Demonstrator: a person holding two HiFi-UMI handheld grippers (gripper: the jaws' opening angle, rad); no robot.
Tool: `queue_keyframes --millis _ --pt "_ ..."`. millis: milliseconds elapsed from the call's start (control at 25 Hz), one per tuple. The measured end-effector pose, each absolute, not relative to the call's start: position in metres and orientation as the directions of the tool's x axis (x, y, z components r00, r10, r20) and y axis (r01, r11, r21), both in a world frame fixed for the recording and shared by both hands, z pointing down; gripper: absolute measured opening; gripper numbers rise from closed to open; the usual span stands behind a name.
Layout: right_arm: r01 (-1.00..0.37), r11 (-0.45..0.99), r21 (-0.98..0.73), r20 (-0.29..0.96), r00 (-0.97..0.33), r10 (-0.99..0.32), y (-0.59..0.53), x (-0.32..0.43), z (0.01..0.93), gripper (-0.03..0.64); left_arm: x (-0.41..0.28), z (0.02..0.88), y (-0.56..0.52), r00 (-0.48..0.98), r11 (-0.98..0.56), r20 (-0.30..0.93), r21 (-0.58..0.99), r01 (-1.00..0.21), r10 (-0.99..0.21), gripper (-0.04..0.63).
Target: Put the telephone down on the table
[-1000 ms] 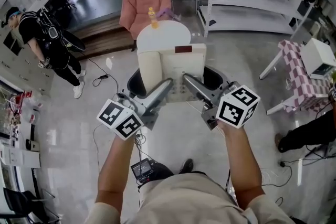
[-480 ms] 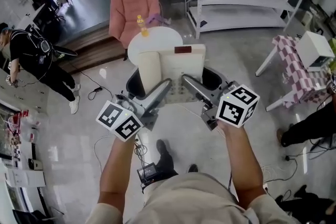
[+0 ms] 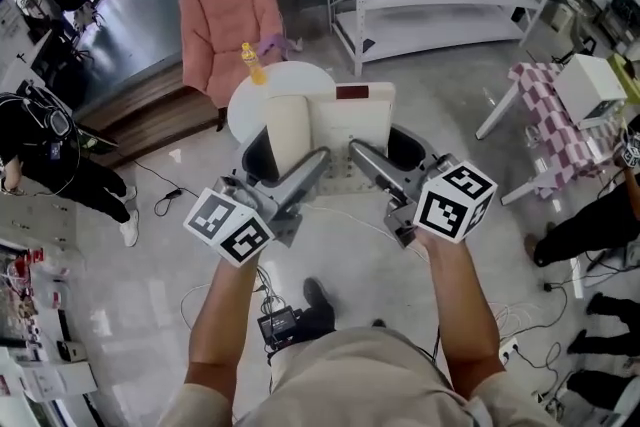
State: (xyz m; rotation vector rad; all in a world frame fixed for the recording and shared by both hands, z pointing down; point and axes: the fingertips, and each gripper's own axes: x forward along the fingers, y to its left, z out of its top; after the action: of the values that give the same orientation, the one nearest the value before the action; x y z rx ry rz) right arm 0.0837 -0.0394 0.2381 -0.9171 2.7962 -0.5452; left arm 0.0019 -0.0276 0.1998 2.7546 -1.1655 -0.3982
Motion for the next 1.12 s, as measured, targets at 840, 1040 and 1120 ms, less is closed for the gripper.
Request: queue_keyframes --millis 840,1040,1120 --pt "-0.614 0.701 -0.363 0.035 -0.761 -0.648 -0.159 -0.033 0.243 0.247 -0.118 0.213 -0.153 0.708 -0.732 -0.197 0.265 -0.628 -0.678 0.402" --pt "-0.599 0.711 -0.368 0.035 -0.773 -0.634 -0.18 -0.045 0.244 0.247 -0.13 0.213 -0.173 0.695 -0.725 -0.211 0.267 -0.635 -0.687 0.402" --pt "-0.59 0.722 -0.362 0.033 -0.782 -0.623 -0.189 -0.05 0.243 0.247 -0.134 0.212 -0.181 0.69 -0.724 -0.221 0.259 -0.64 -0.689 0.402"
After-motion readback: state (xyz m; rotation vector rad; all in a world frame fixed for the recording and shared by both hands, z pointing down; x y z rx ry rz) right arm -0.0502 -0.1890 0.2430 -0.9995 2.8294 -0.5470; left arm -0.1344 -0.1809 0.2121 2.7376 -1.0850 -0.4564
